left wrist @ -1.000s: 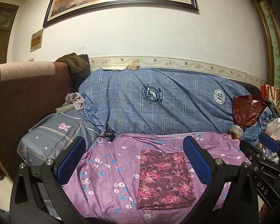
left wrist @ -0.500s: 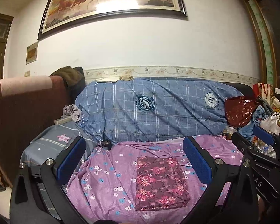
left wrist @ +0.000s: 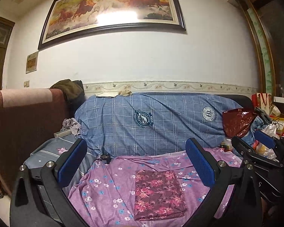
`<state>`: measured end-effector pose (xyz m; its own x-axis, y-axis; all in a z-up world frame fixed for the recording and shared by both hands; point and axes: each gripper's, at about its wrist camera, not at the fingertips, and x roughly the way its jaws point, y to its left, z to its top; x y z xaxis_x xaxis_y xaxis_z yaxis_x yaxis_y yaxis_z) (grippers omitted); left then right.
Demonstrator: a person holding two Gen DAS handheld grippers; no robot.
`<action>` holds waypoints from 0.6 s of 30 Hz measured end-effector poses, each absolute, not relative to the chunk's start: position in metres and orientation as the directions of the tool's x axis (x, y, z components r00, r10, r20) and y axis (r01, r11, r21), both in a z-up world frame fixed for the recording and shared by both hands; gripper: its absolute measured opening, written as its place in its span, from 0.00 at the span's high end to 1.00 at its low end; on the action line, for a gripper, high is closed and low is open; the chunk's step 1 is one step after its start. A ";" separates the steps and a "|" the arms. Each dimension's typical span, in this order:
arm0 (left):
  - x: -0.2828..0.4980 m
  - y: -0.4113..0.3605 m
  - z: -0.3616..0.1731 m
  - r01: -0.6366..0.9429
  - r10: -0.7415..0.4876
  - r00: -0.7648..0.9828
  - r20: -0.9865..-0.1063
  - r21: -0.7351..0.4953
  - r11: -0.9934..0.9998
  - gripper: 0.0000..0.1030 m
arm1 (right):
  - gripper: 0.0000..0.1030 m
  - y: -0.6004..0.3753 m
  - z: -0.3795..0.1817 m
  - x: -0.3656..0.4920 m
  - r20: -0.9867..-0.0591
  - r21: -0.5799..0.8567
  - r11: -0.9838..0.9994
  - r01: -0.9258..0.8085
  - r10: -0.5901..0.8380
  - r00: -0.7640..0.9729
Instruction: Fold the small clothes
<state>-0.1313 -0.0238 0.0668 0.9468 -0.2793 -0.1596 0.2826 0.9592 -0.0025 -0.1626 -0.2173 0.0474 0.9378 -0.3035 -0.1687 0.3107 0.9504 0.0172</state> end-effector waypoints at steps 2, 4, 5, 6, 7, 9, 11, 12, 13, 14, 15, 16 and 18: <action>-0.130 -0.024 0.067 0.287 -0.283 0.945 -0.162 -0.004 0.958 0.00 | 0.32 -0.216 0.048 -0.163 -0.166 0.010 0.949 0.315 -0.309 0.936; -0.128 -0.024 0.069 0.290 -0.287 0.944 -0.165 -0.004 0.957 0.00 | 0.32 -0.217 0.049 -0.161 -0.167 0.008 0.948 0.318 -0.313 0.935; -0.129 -0.024 0.069 0.291 -0.287 0.944 -0.163 -0.003 0.957 0.00 | 0.32 -0.216 0.049 -0.162 -0.167 0.010 0.948 0.319 -0.313 0.935; -0.129 -0.025 0.069 0.290 -0.287 0.944 -0.161 0.000 0.957 0.00 | 0.32 -0.216 0.049 -0.162 -0.168 0.011 0.948 0.318 -0.312 0.935; -0.130 -0.025 0.069 0.291 -0.287 0.944 -0.160 0.002 0.957 0.00 | 0.32 -0.216 0.049 -0.161 -0.169 0.011 0.948 0.318 -0.312 0.935; -0.131 -0.026 0.069 0.298 -0.293 0.942 -0.160 0.003 0.955 0.00 | 0.32 -0.217 0.048 -0.161 -0.170 0.010 0.948 0.318 -0.312 0.935; -0.132 -0.027 0.070 0.301 -0.296 0.942 -0.159 0.007 0.954 0.00 | 0.32 -0.217 0.048 -0.162 -0.171 0.008 0.948 0.318 -0.312 0.935; -0.132 -0.027 0.069 0.304 -0.298 0.941 -0.160 0.011 0.953 0.00 | 0.32 -0.217 0.048 -0.162 -0.170 0.008 0.948 0.318 -0.312 0.935; -0.133 -0.028 0.070 0.305 -0.299 0.940 -0.162 0.014 0.952 0.00 | 0.32 -0.217 0.048 -0.162 -0.170 0.009 0.948 0.317 -0.311 0.935; -0.133 -0.028 0.070 0.308 -0.301 0.940 -0.162 0.014 0.951 0.00 | 0.32 -0.217 0.048 -0.162 -0.170 0.010 0.949 0.316 -0.310 0.935; -0.133 -0.028 0.070 0.311 -0.304 0.938 -0.163 0.013 0.950 0.00 | 0.32 -0.217 0.048 -0.162 -0.169 0.008 0.949 0.316 -0.310 0.935; -0.133 -0.028 0.070 0.313 -0.307 0.938 -0.164 0.011 0.950 0.00 | 0.32 -0.218 0.048 -0.162 -0.168 0.007 0.948 0.317 -0.311 0.935; -0.135 -0.028 0.070 0.321 -0.315 0.935 -0.161 0.008 0.947 0.00 | 0.32 -0.217 0.048 -0.164 -0.167 0.006 0.948 0.318 -0.312 0.935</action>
<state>-0.1348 -0.0277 0.0699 0.9352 -0.3153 -0.1613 0.3207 0.9471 0.0080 -0.1638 -0.2174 0.0478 0.9352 -0.3125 -0.1668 0.3178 0.9481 0.0059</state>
